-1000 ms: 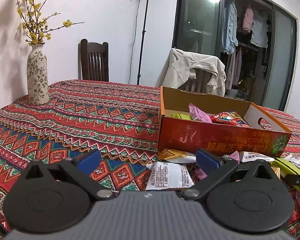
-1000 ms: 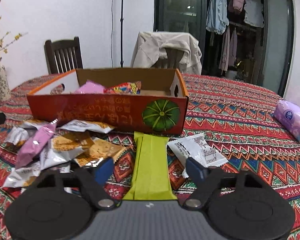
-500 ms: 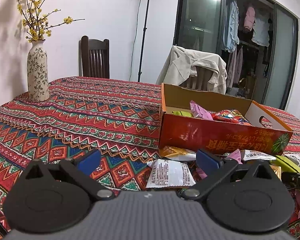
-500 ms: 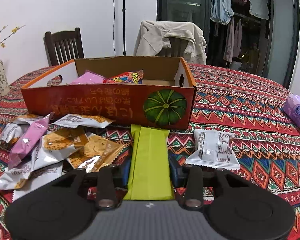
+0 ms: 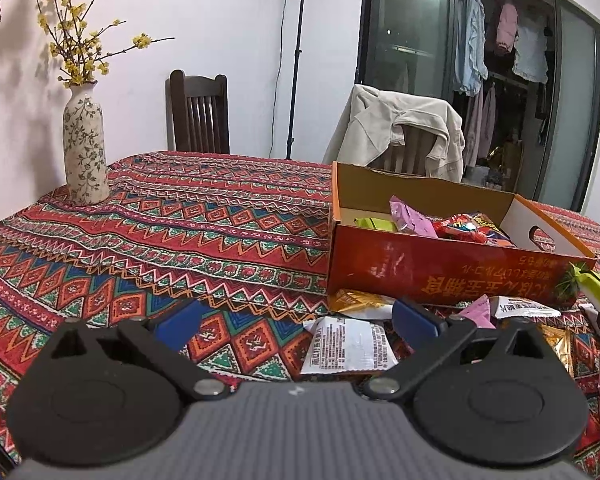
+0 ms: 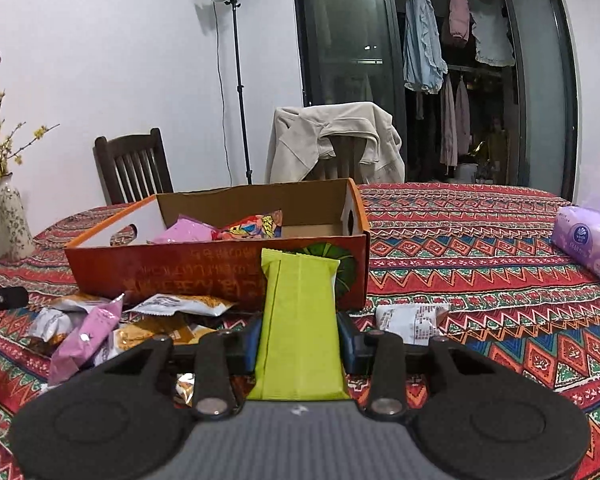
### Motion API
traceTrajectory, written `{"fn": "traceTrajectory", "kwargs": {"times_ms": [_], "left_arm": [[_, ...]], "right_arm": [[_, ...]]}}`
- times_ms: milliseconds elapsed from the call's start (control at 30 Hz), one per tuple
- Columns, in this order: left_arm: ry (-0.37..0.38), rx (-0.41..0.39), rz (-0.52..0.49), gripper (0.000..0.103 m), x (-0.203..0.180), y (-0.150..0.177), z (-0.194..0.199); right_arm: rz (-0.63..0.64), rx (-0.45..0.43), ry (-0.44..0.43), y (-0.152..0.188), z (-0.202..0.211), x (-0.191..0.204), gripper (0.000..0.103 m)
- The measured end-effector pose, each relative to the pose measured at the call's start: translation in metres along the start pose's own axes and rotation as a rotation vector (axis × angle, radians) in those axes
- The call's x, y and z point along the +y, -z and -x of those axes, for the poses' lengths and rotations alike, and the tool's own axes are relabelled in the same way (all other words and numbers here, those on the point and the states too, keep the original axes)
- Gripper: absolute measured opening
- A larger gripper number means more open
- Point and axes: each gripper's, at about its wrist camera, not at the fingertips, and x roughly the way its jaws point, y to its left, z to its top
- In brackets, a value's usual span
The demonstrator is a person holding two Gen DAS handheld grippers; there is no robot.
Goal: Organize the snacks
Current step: 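Lift the green bar with the right gripper while the left gripper approaches a white packet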
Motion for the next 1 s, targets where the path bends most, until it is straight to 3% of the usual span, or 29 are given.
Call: {"fn": "traceTrajectory", "kwargs": {"times_ms": [467, 800, 900, 967, 1000], "left_arm": [[0.007, 0.115, -0.050, 0.103, -0.013, -0.007, -0.015], [-0.041, 0.215, -0.120, 0.101, -0.040, -0.005, -0.051], [-0.036, 0.245, -0.103, 0.079, -0.040, -0.002, -0.058], [-0.018, 0.260, -0.088, 0.059, -0.038, 0.000, -0.061], [-0.013, 0.251, -0.085, 0.057, -0.038, 0.000, -0.059]], "right_arm": [[-0.001, -0.040, -0.024, 0.002, 0.008, 0.000, 0.037], [0.007, -0.041, -0.024, 0.003, 0.009, 0.002, 0.037], [0.008, -0.038, -0.026, 0.003, 0.009, 0.002, 0.037], [0.007, -0.037, -0.027, 0.003, 0.008, 0.002, 0.037], [0.006, -0.036, -0.027, 0.003, 0.008, 0.002, 0.037]]}}
